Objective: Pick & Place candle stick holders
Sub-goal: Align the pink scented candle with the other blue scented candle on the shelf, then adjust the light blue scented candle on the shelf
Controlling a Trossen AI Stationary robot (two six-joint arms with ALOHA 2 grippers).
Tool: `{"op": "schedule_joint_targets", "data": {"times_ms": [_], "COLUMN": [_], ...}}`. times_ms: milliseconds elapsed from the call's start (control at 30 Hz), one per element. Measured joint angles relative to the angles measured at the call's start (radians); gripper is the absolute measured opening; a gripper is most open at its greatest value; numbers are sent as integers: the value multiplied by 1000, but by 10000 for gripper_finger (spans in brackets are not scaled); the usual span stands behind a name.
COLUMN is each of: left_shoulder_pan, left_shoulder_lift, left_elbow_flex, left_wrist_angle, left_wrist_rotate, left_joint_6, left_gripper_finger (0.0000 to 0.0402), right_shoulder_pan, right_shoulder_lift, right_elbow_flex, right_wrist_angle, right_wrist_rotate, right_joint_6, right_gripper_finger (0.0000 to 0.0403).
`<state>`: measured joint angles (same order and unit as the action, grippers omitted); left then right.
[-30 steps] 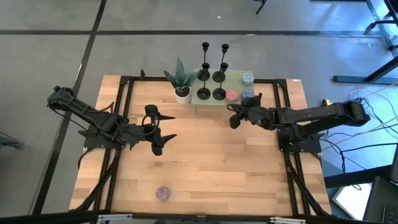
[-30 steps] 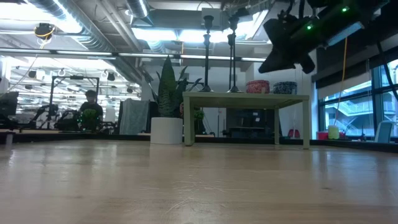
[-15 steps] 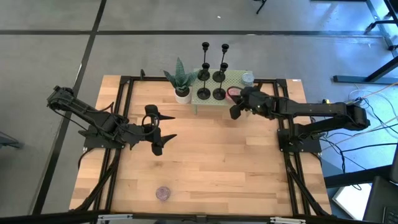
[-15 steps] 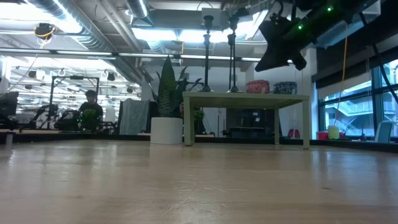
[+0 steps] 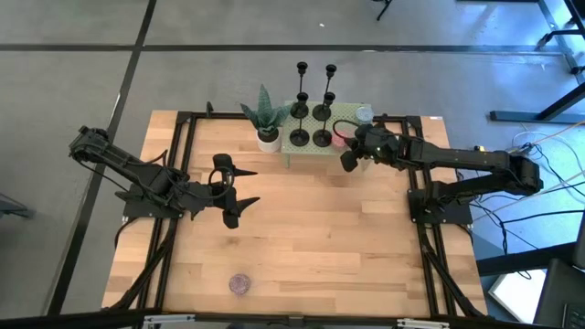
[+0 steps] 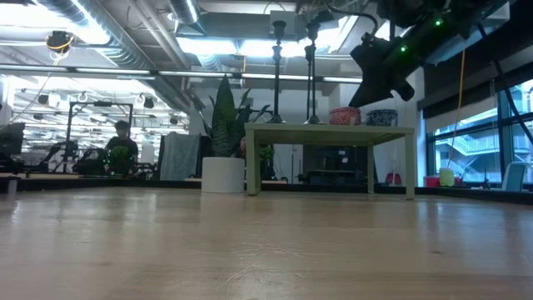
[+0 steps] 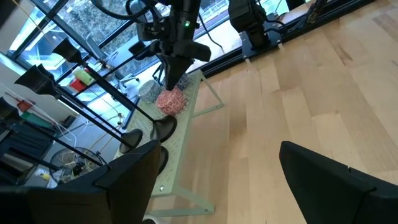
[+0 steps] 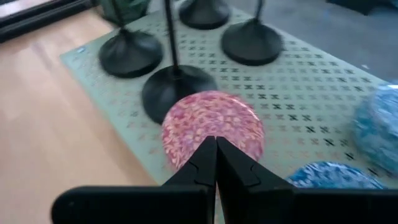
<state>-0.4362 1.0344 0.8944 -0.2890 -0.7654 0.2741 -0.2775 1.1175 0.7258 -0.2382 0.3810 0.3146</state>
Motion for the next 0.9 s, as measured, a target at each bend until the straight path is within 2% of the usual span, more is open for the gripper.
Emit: {"op": "schedule_joint_targets", "data": {"times_ms": [100,167,367,500,700,900], "left_shoulder_pan": [0,0,0,0,0,0], "left_shoulder_lift": [0,0,0,0,0,0], "left_elbow_flex": [0,0,0,0,0,0], "left_wrist_angle": [0,0,0,0,0,-8], "left_wrist_rotate": [0,-1,-1,-1,-1,4], "left_joint_6": [0,0,0,0,-3,-3], "left_gripper_finger": [326,326,326,326,326,326], "right_shoulder_pan": [-15,-16,-36,-43,-14,-14], "right_shoulder_lift": [1,1,1,5,36,43], "right_elbow_flex": [22,81,357,501,493,484], "right_wrist_angle": [-26,-86,-435,-627,-683,-682], "right_wrist_rotate": [-69,-66,-17,-146,-156,-4], "right_joint_6": [-77,-113,-157,-211,-206,-75], "right_gripper_finger": [7,7,7,7,7,7]}}
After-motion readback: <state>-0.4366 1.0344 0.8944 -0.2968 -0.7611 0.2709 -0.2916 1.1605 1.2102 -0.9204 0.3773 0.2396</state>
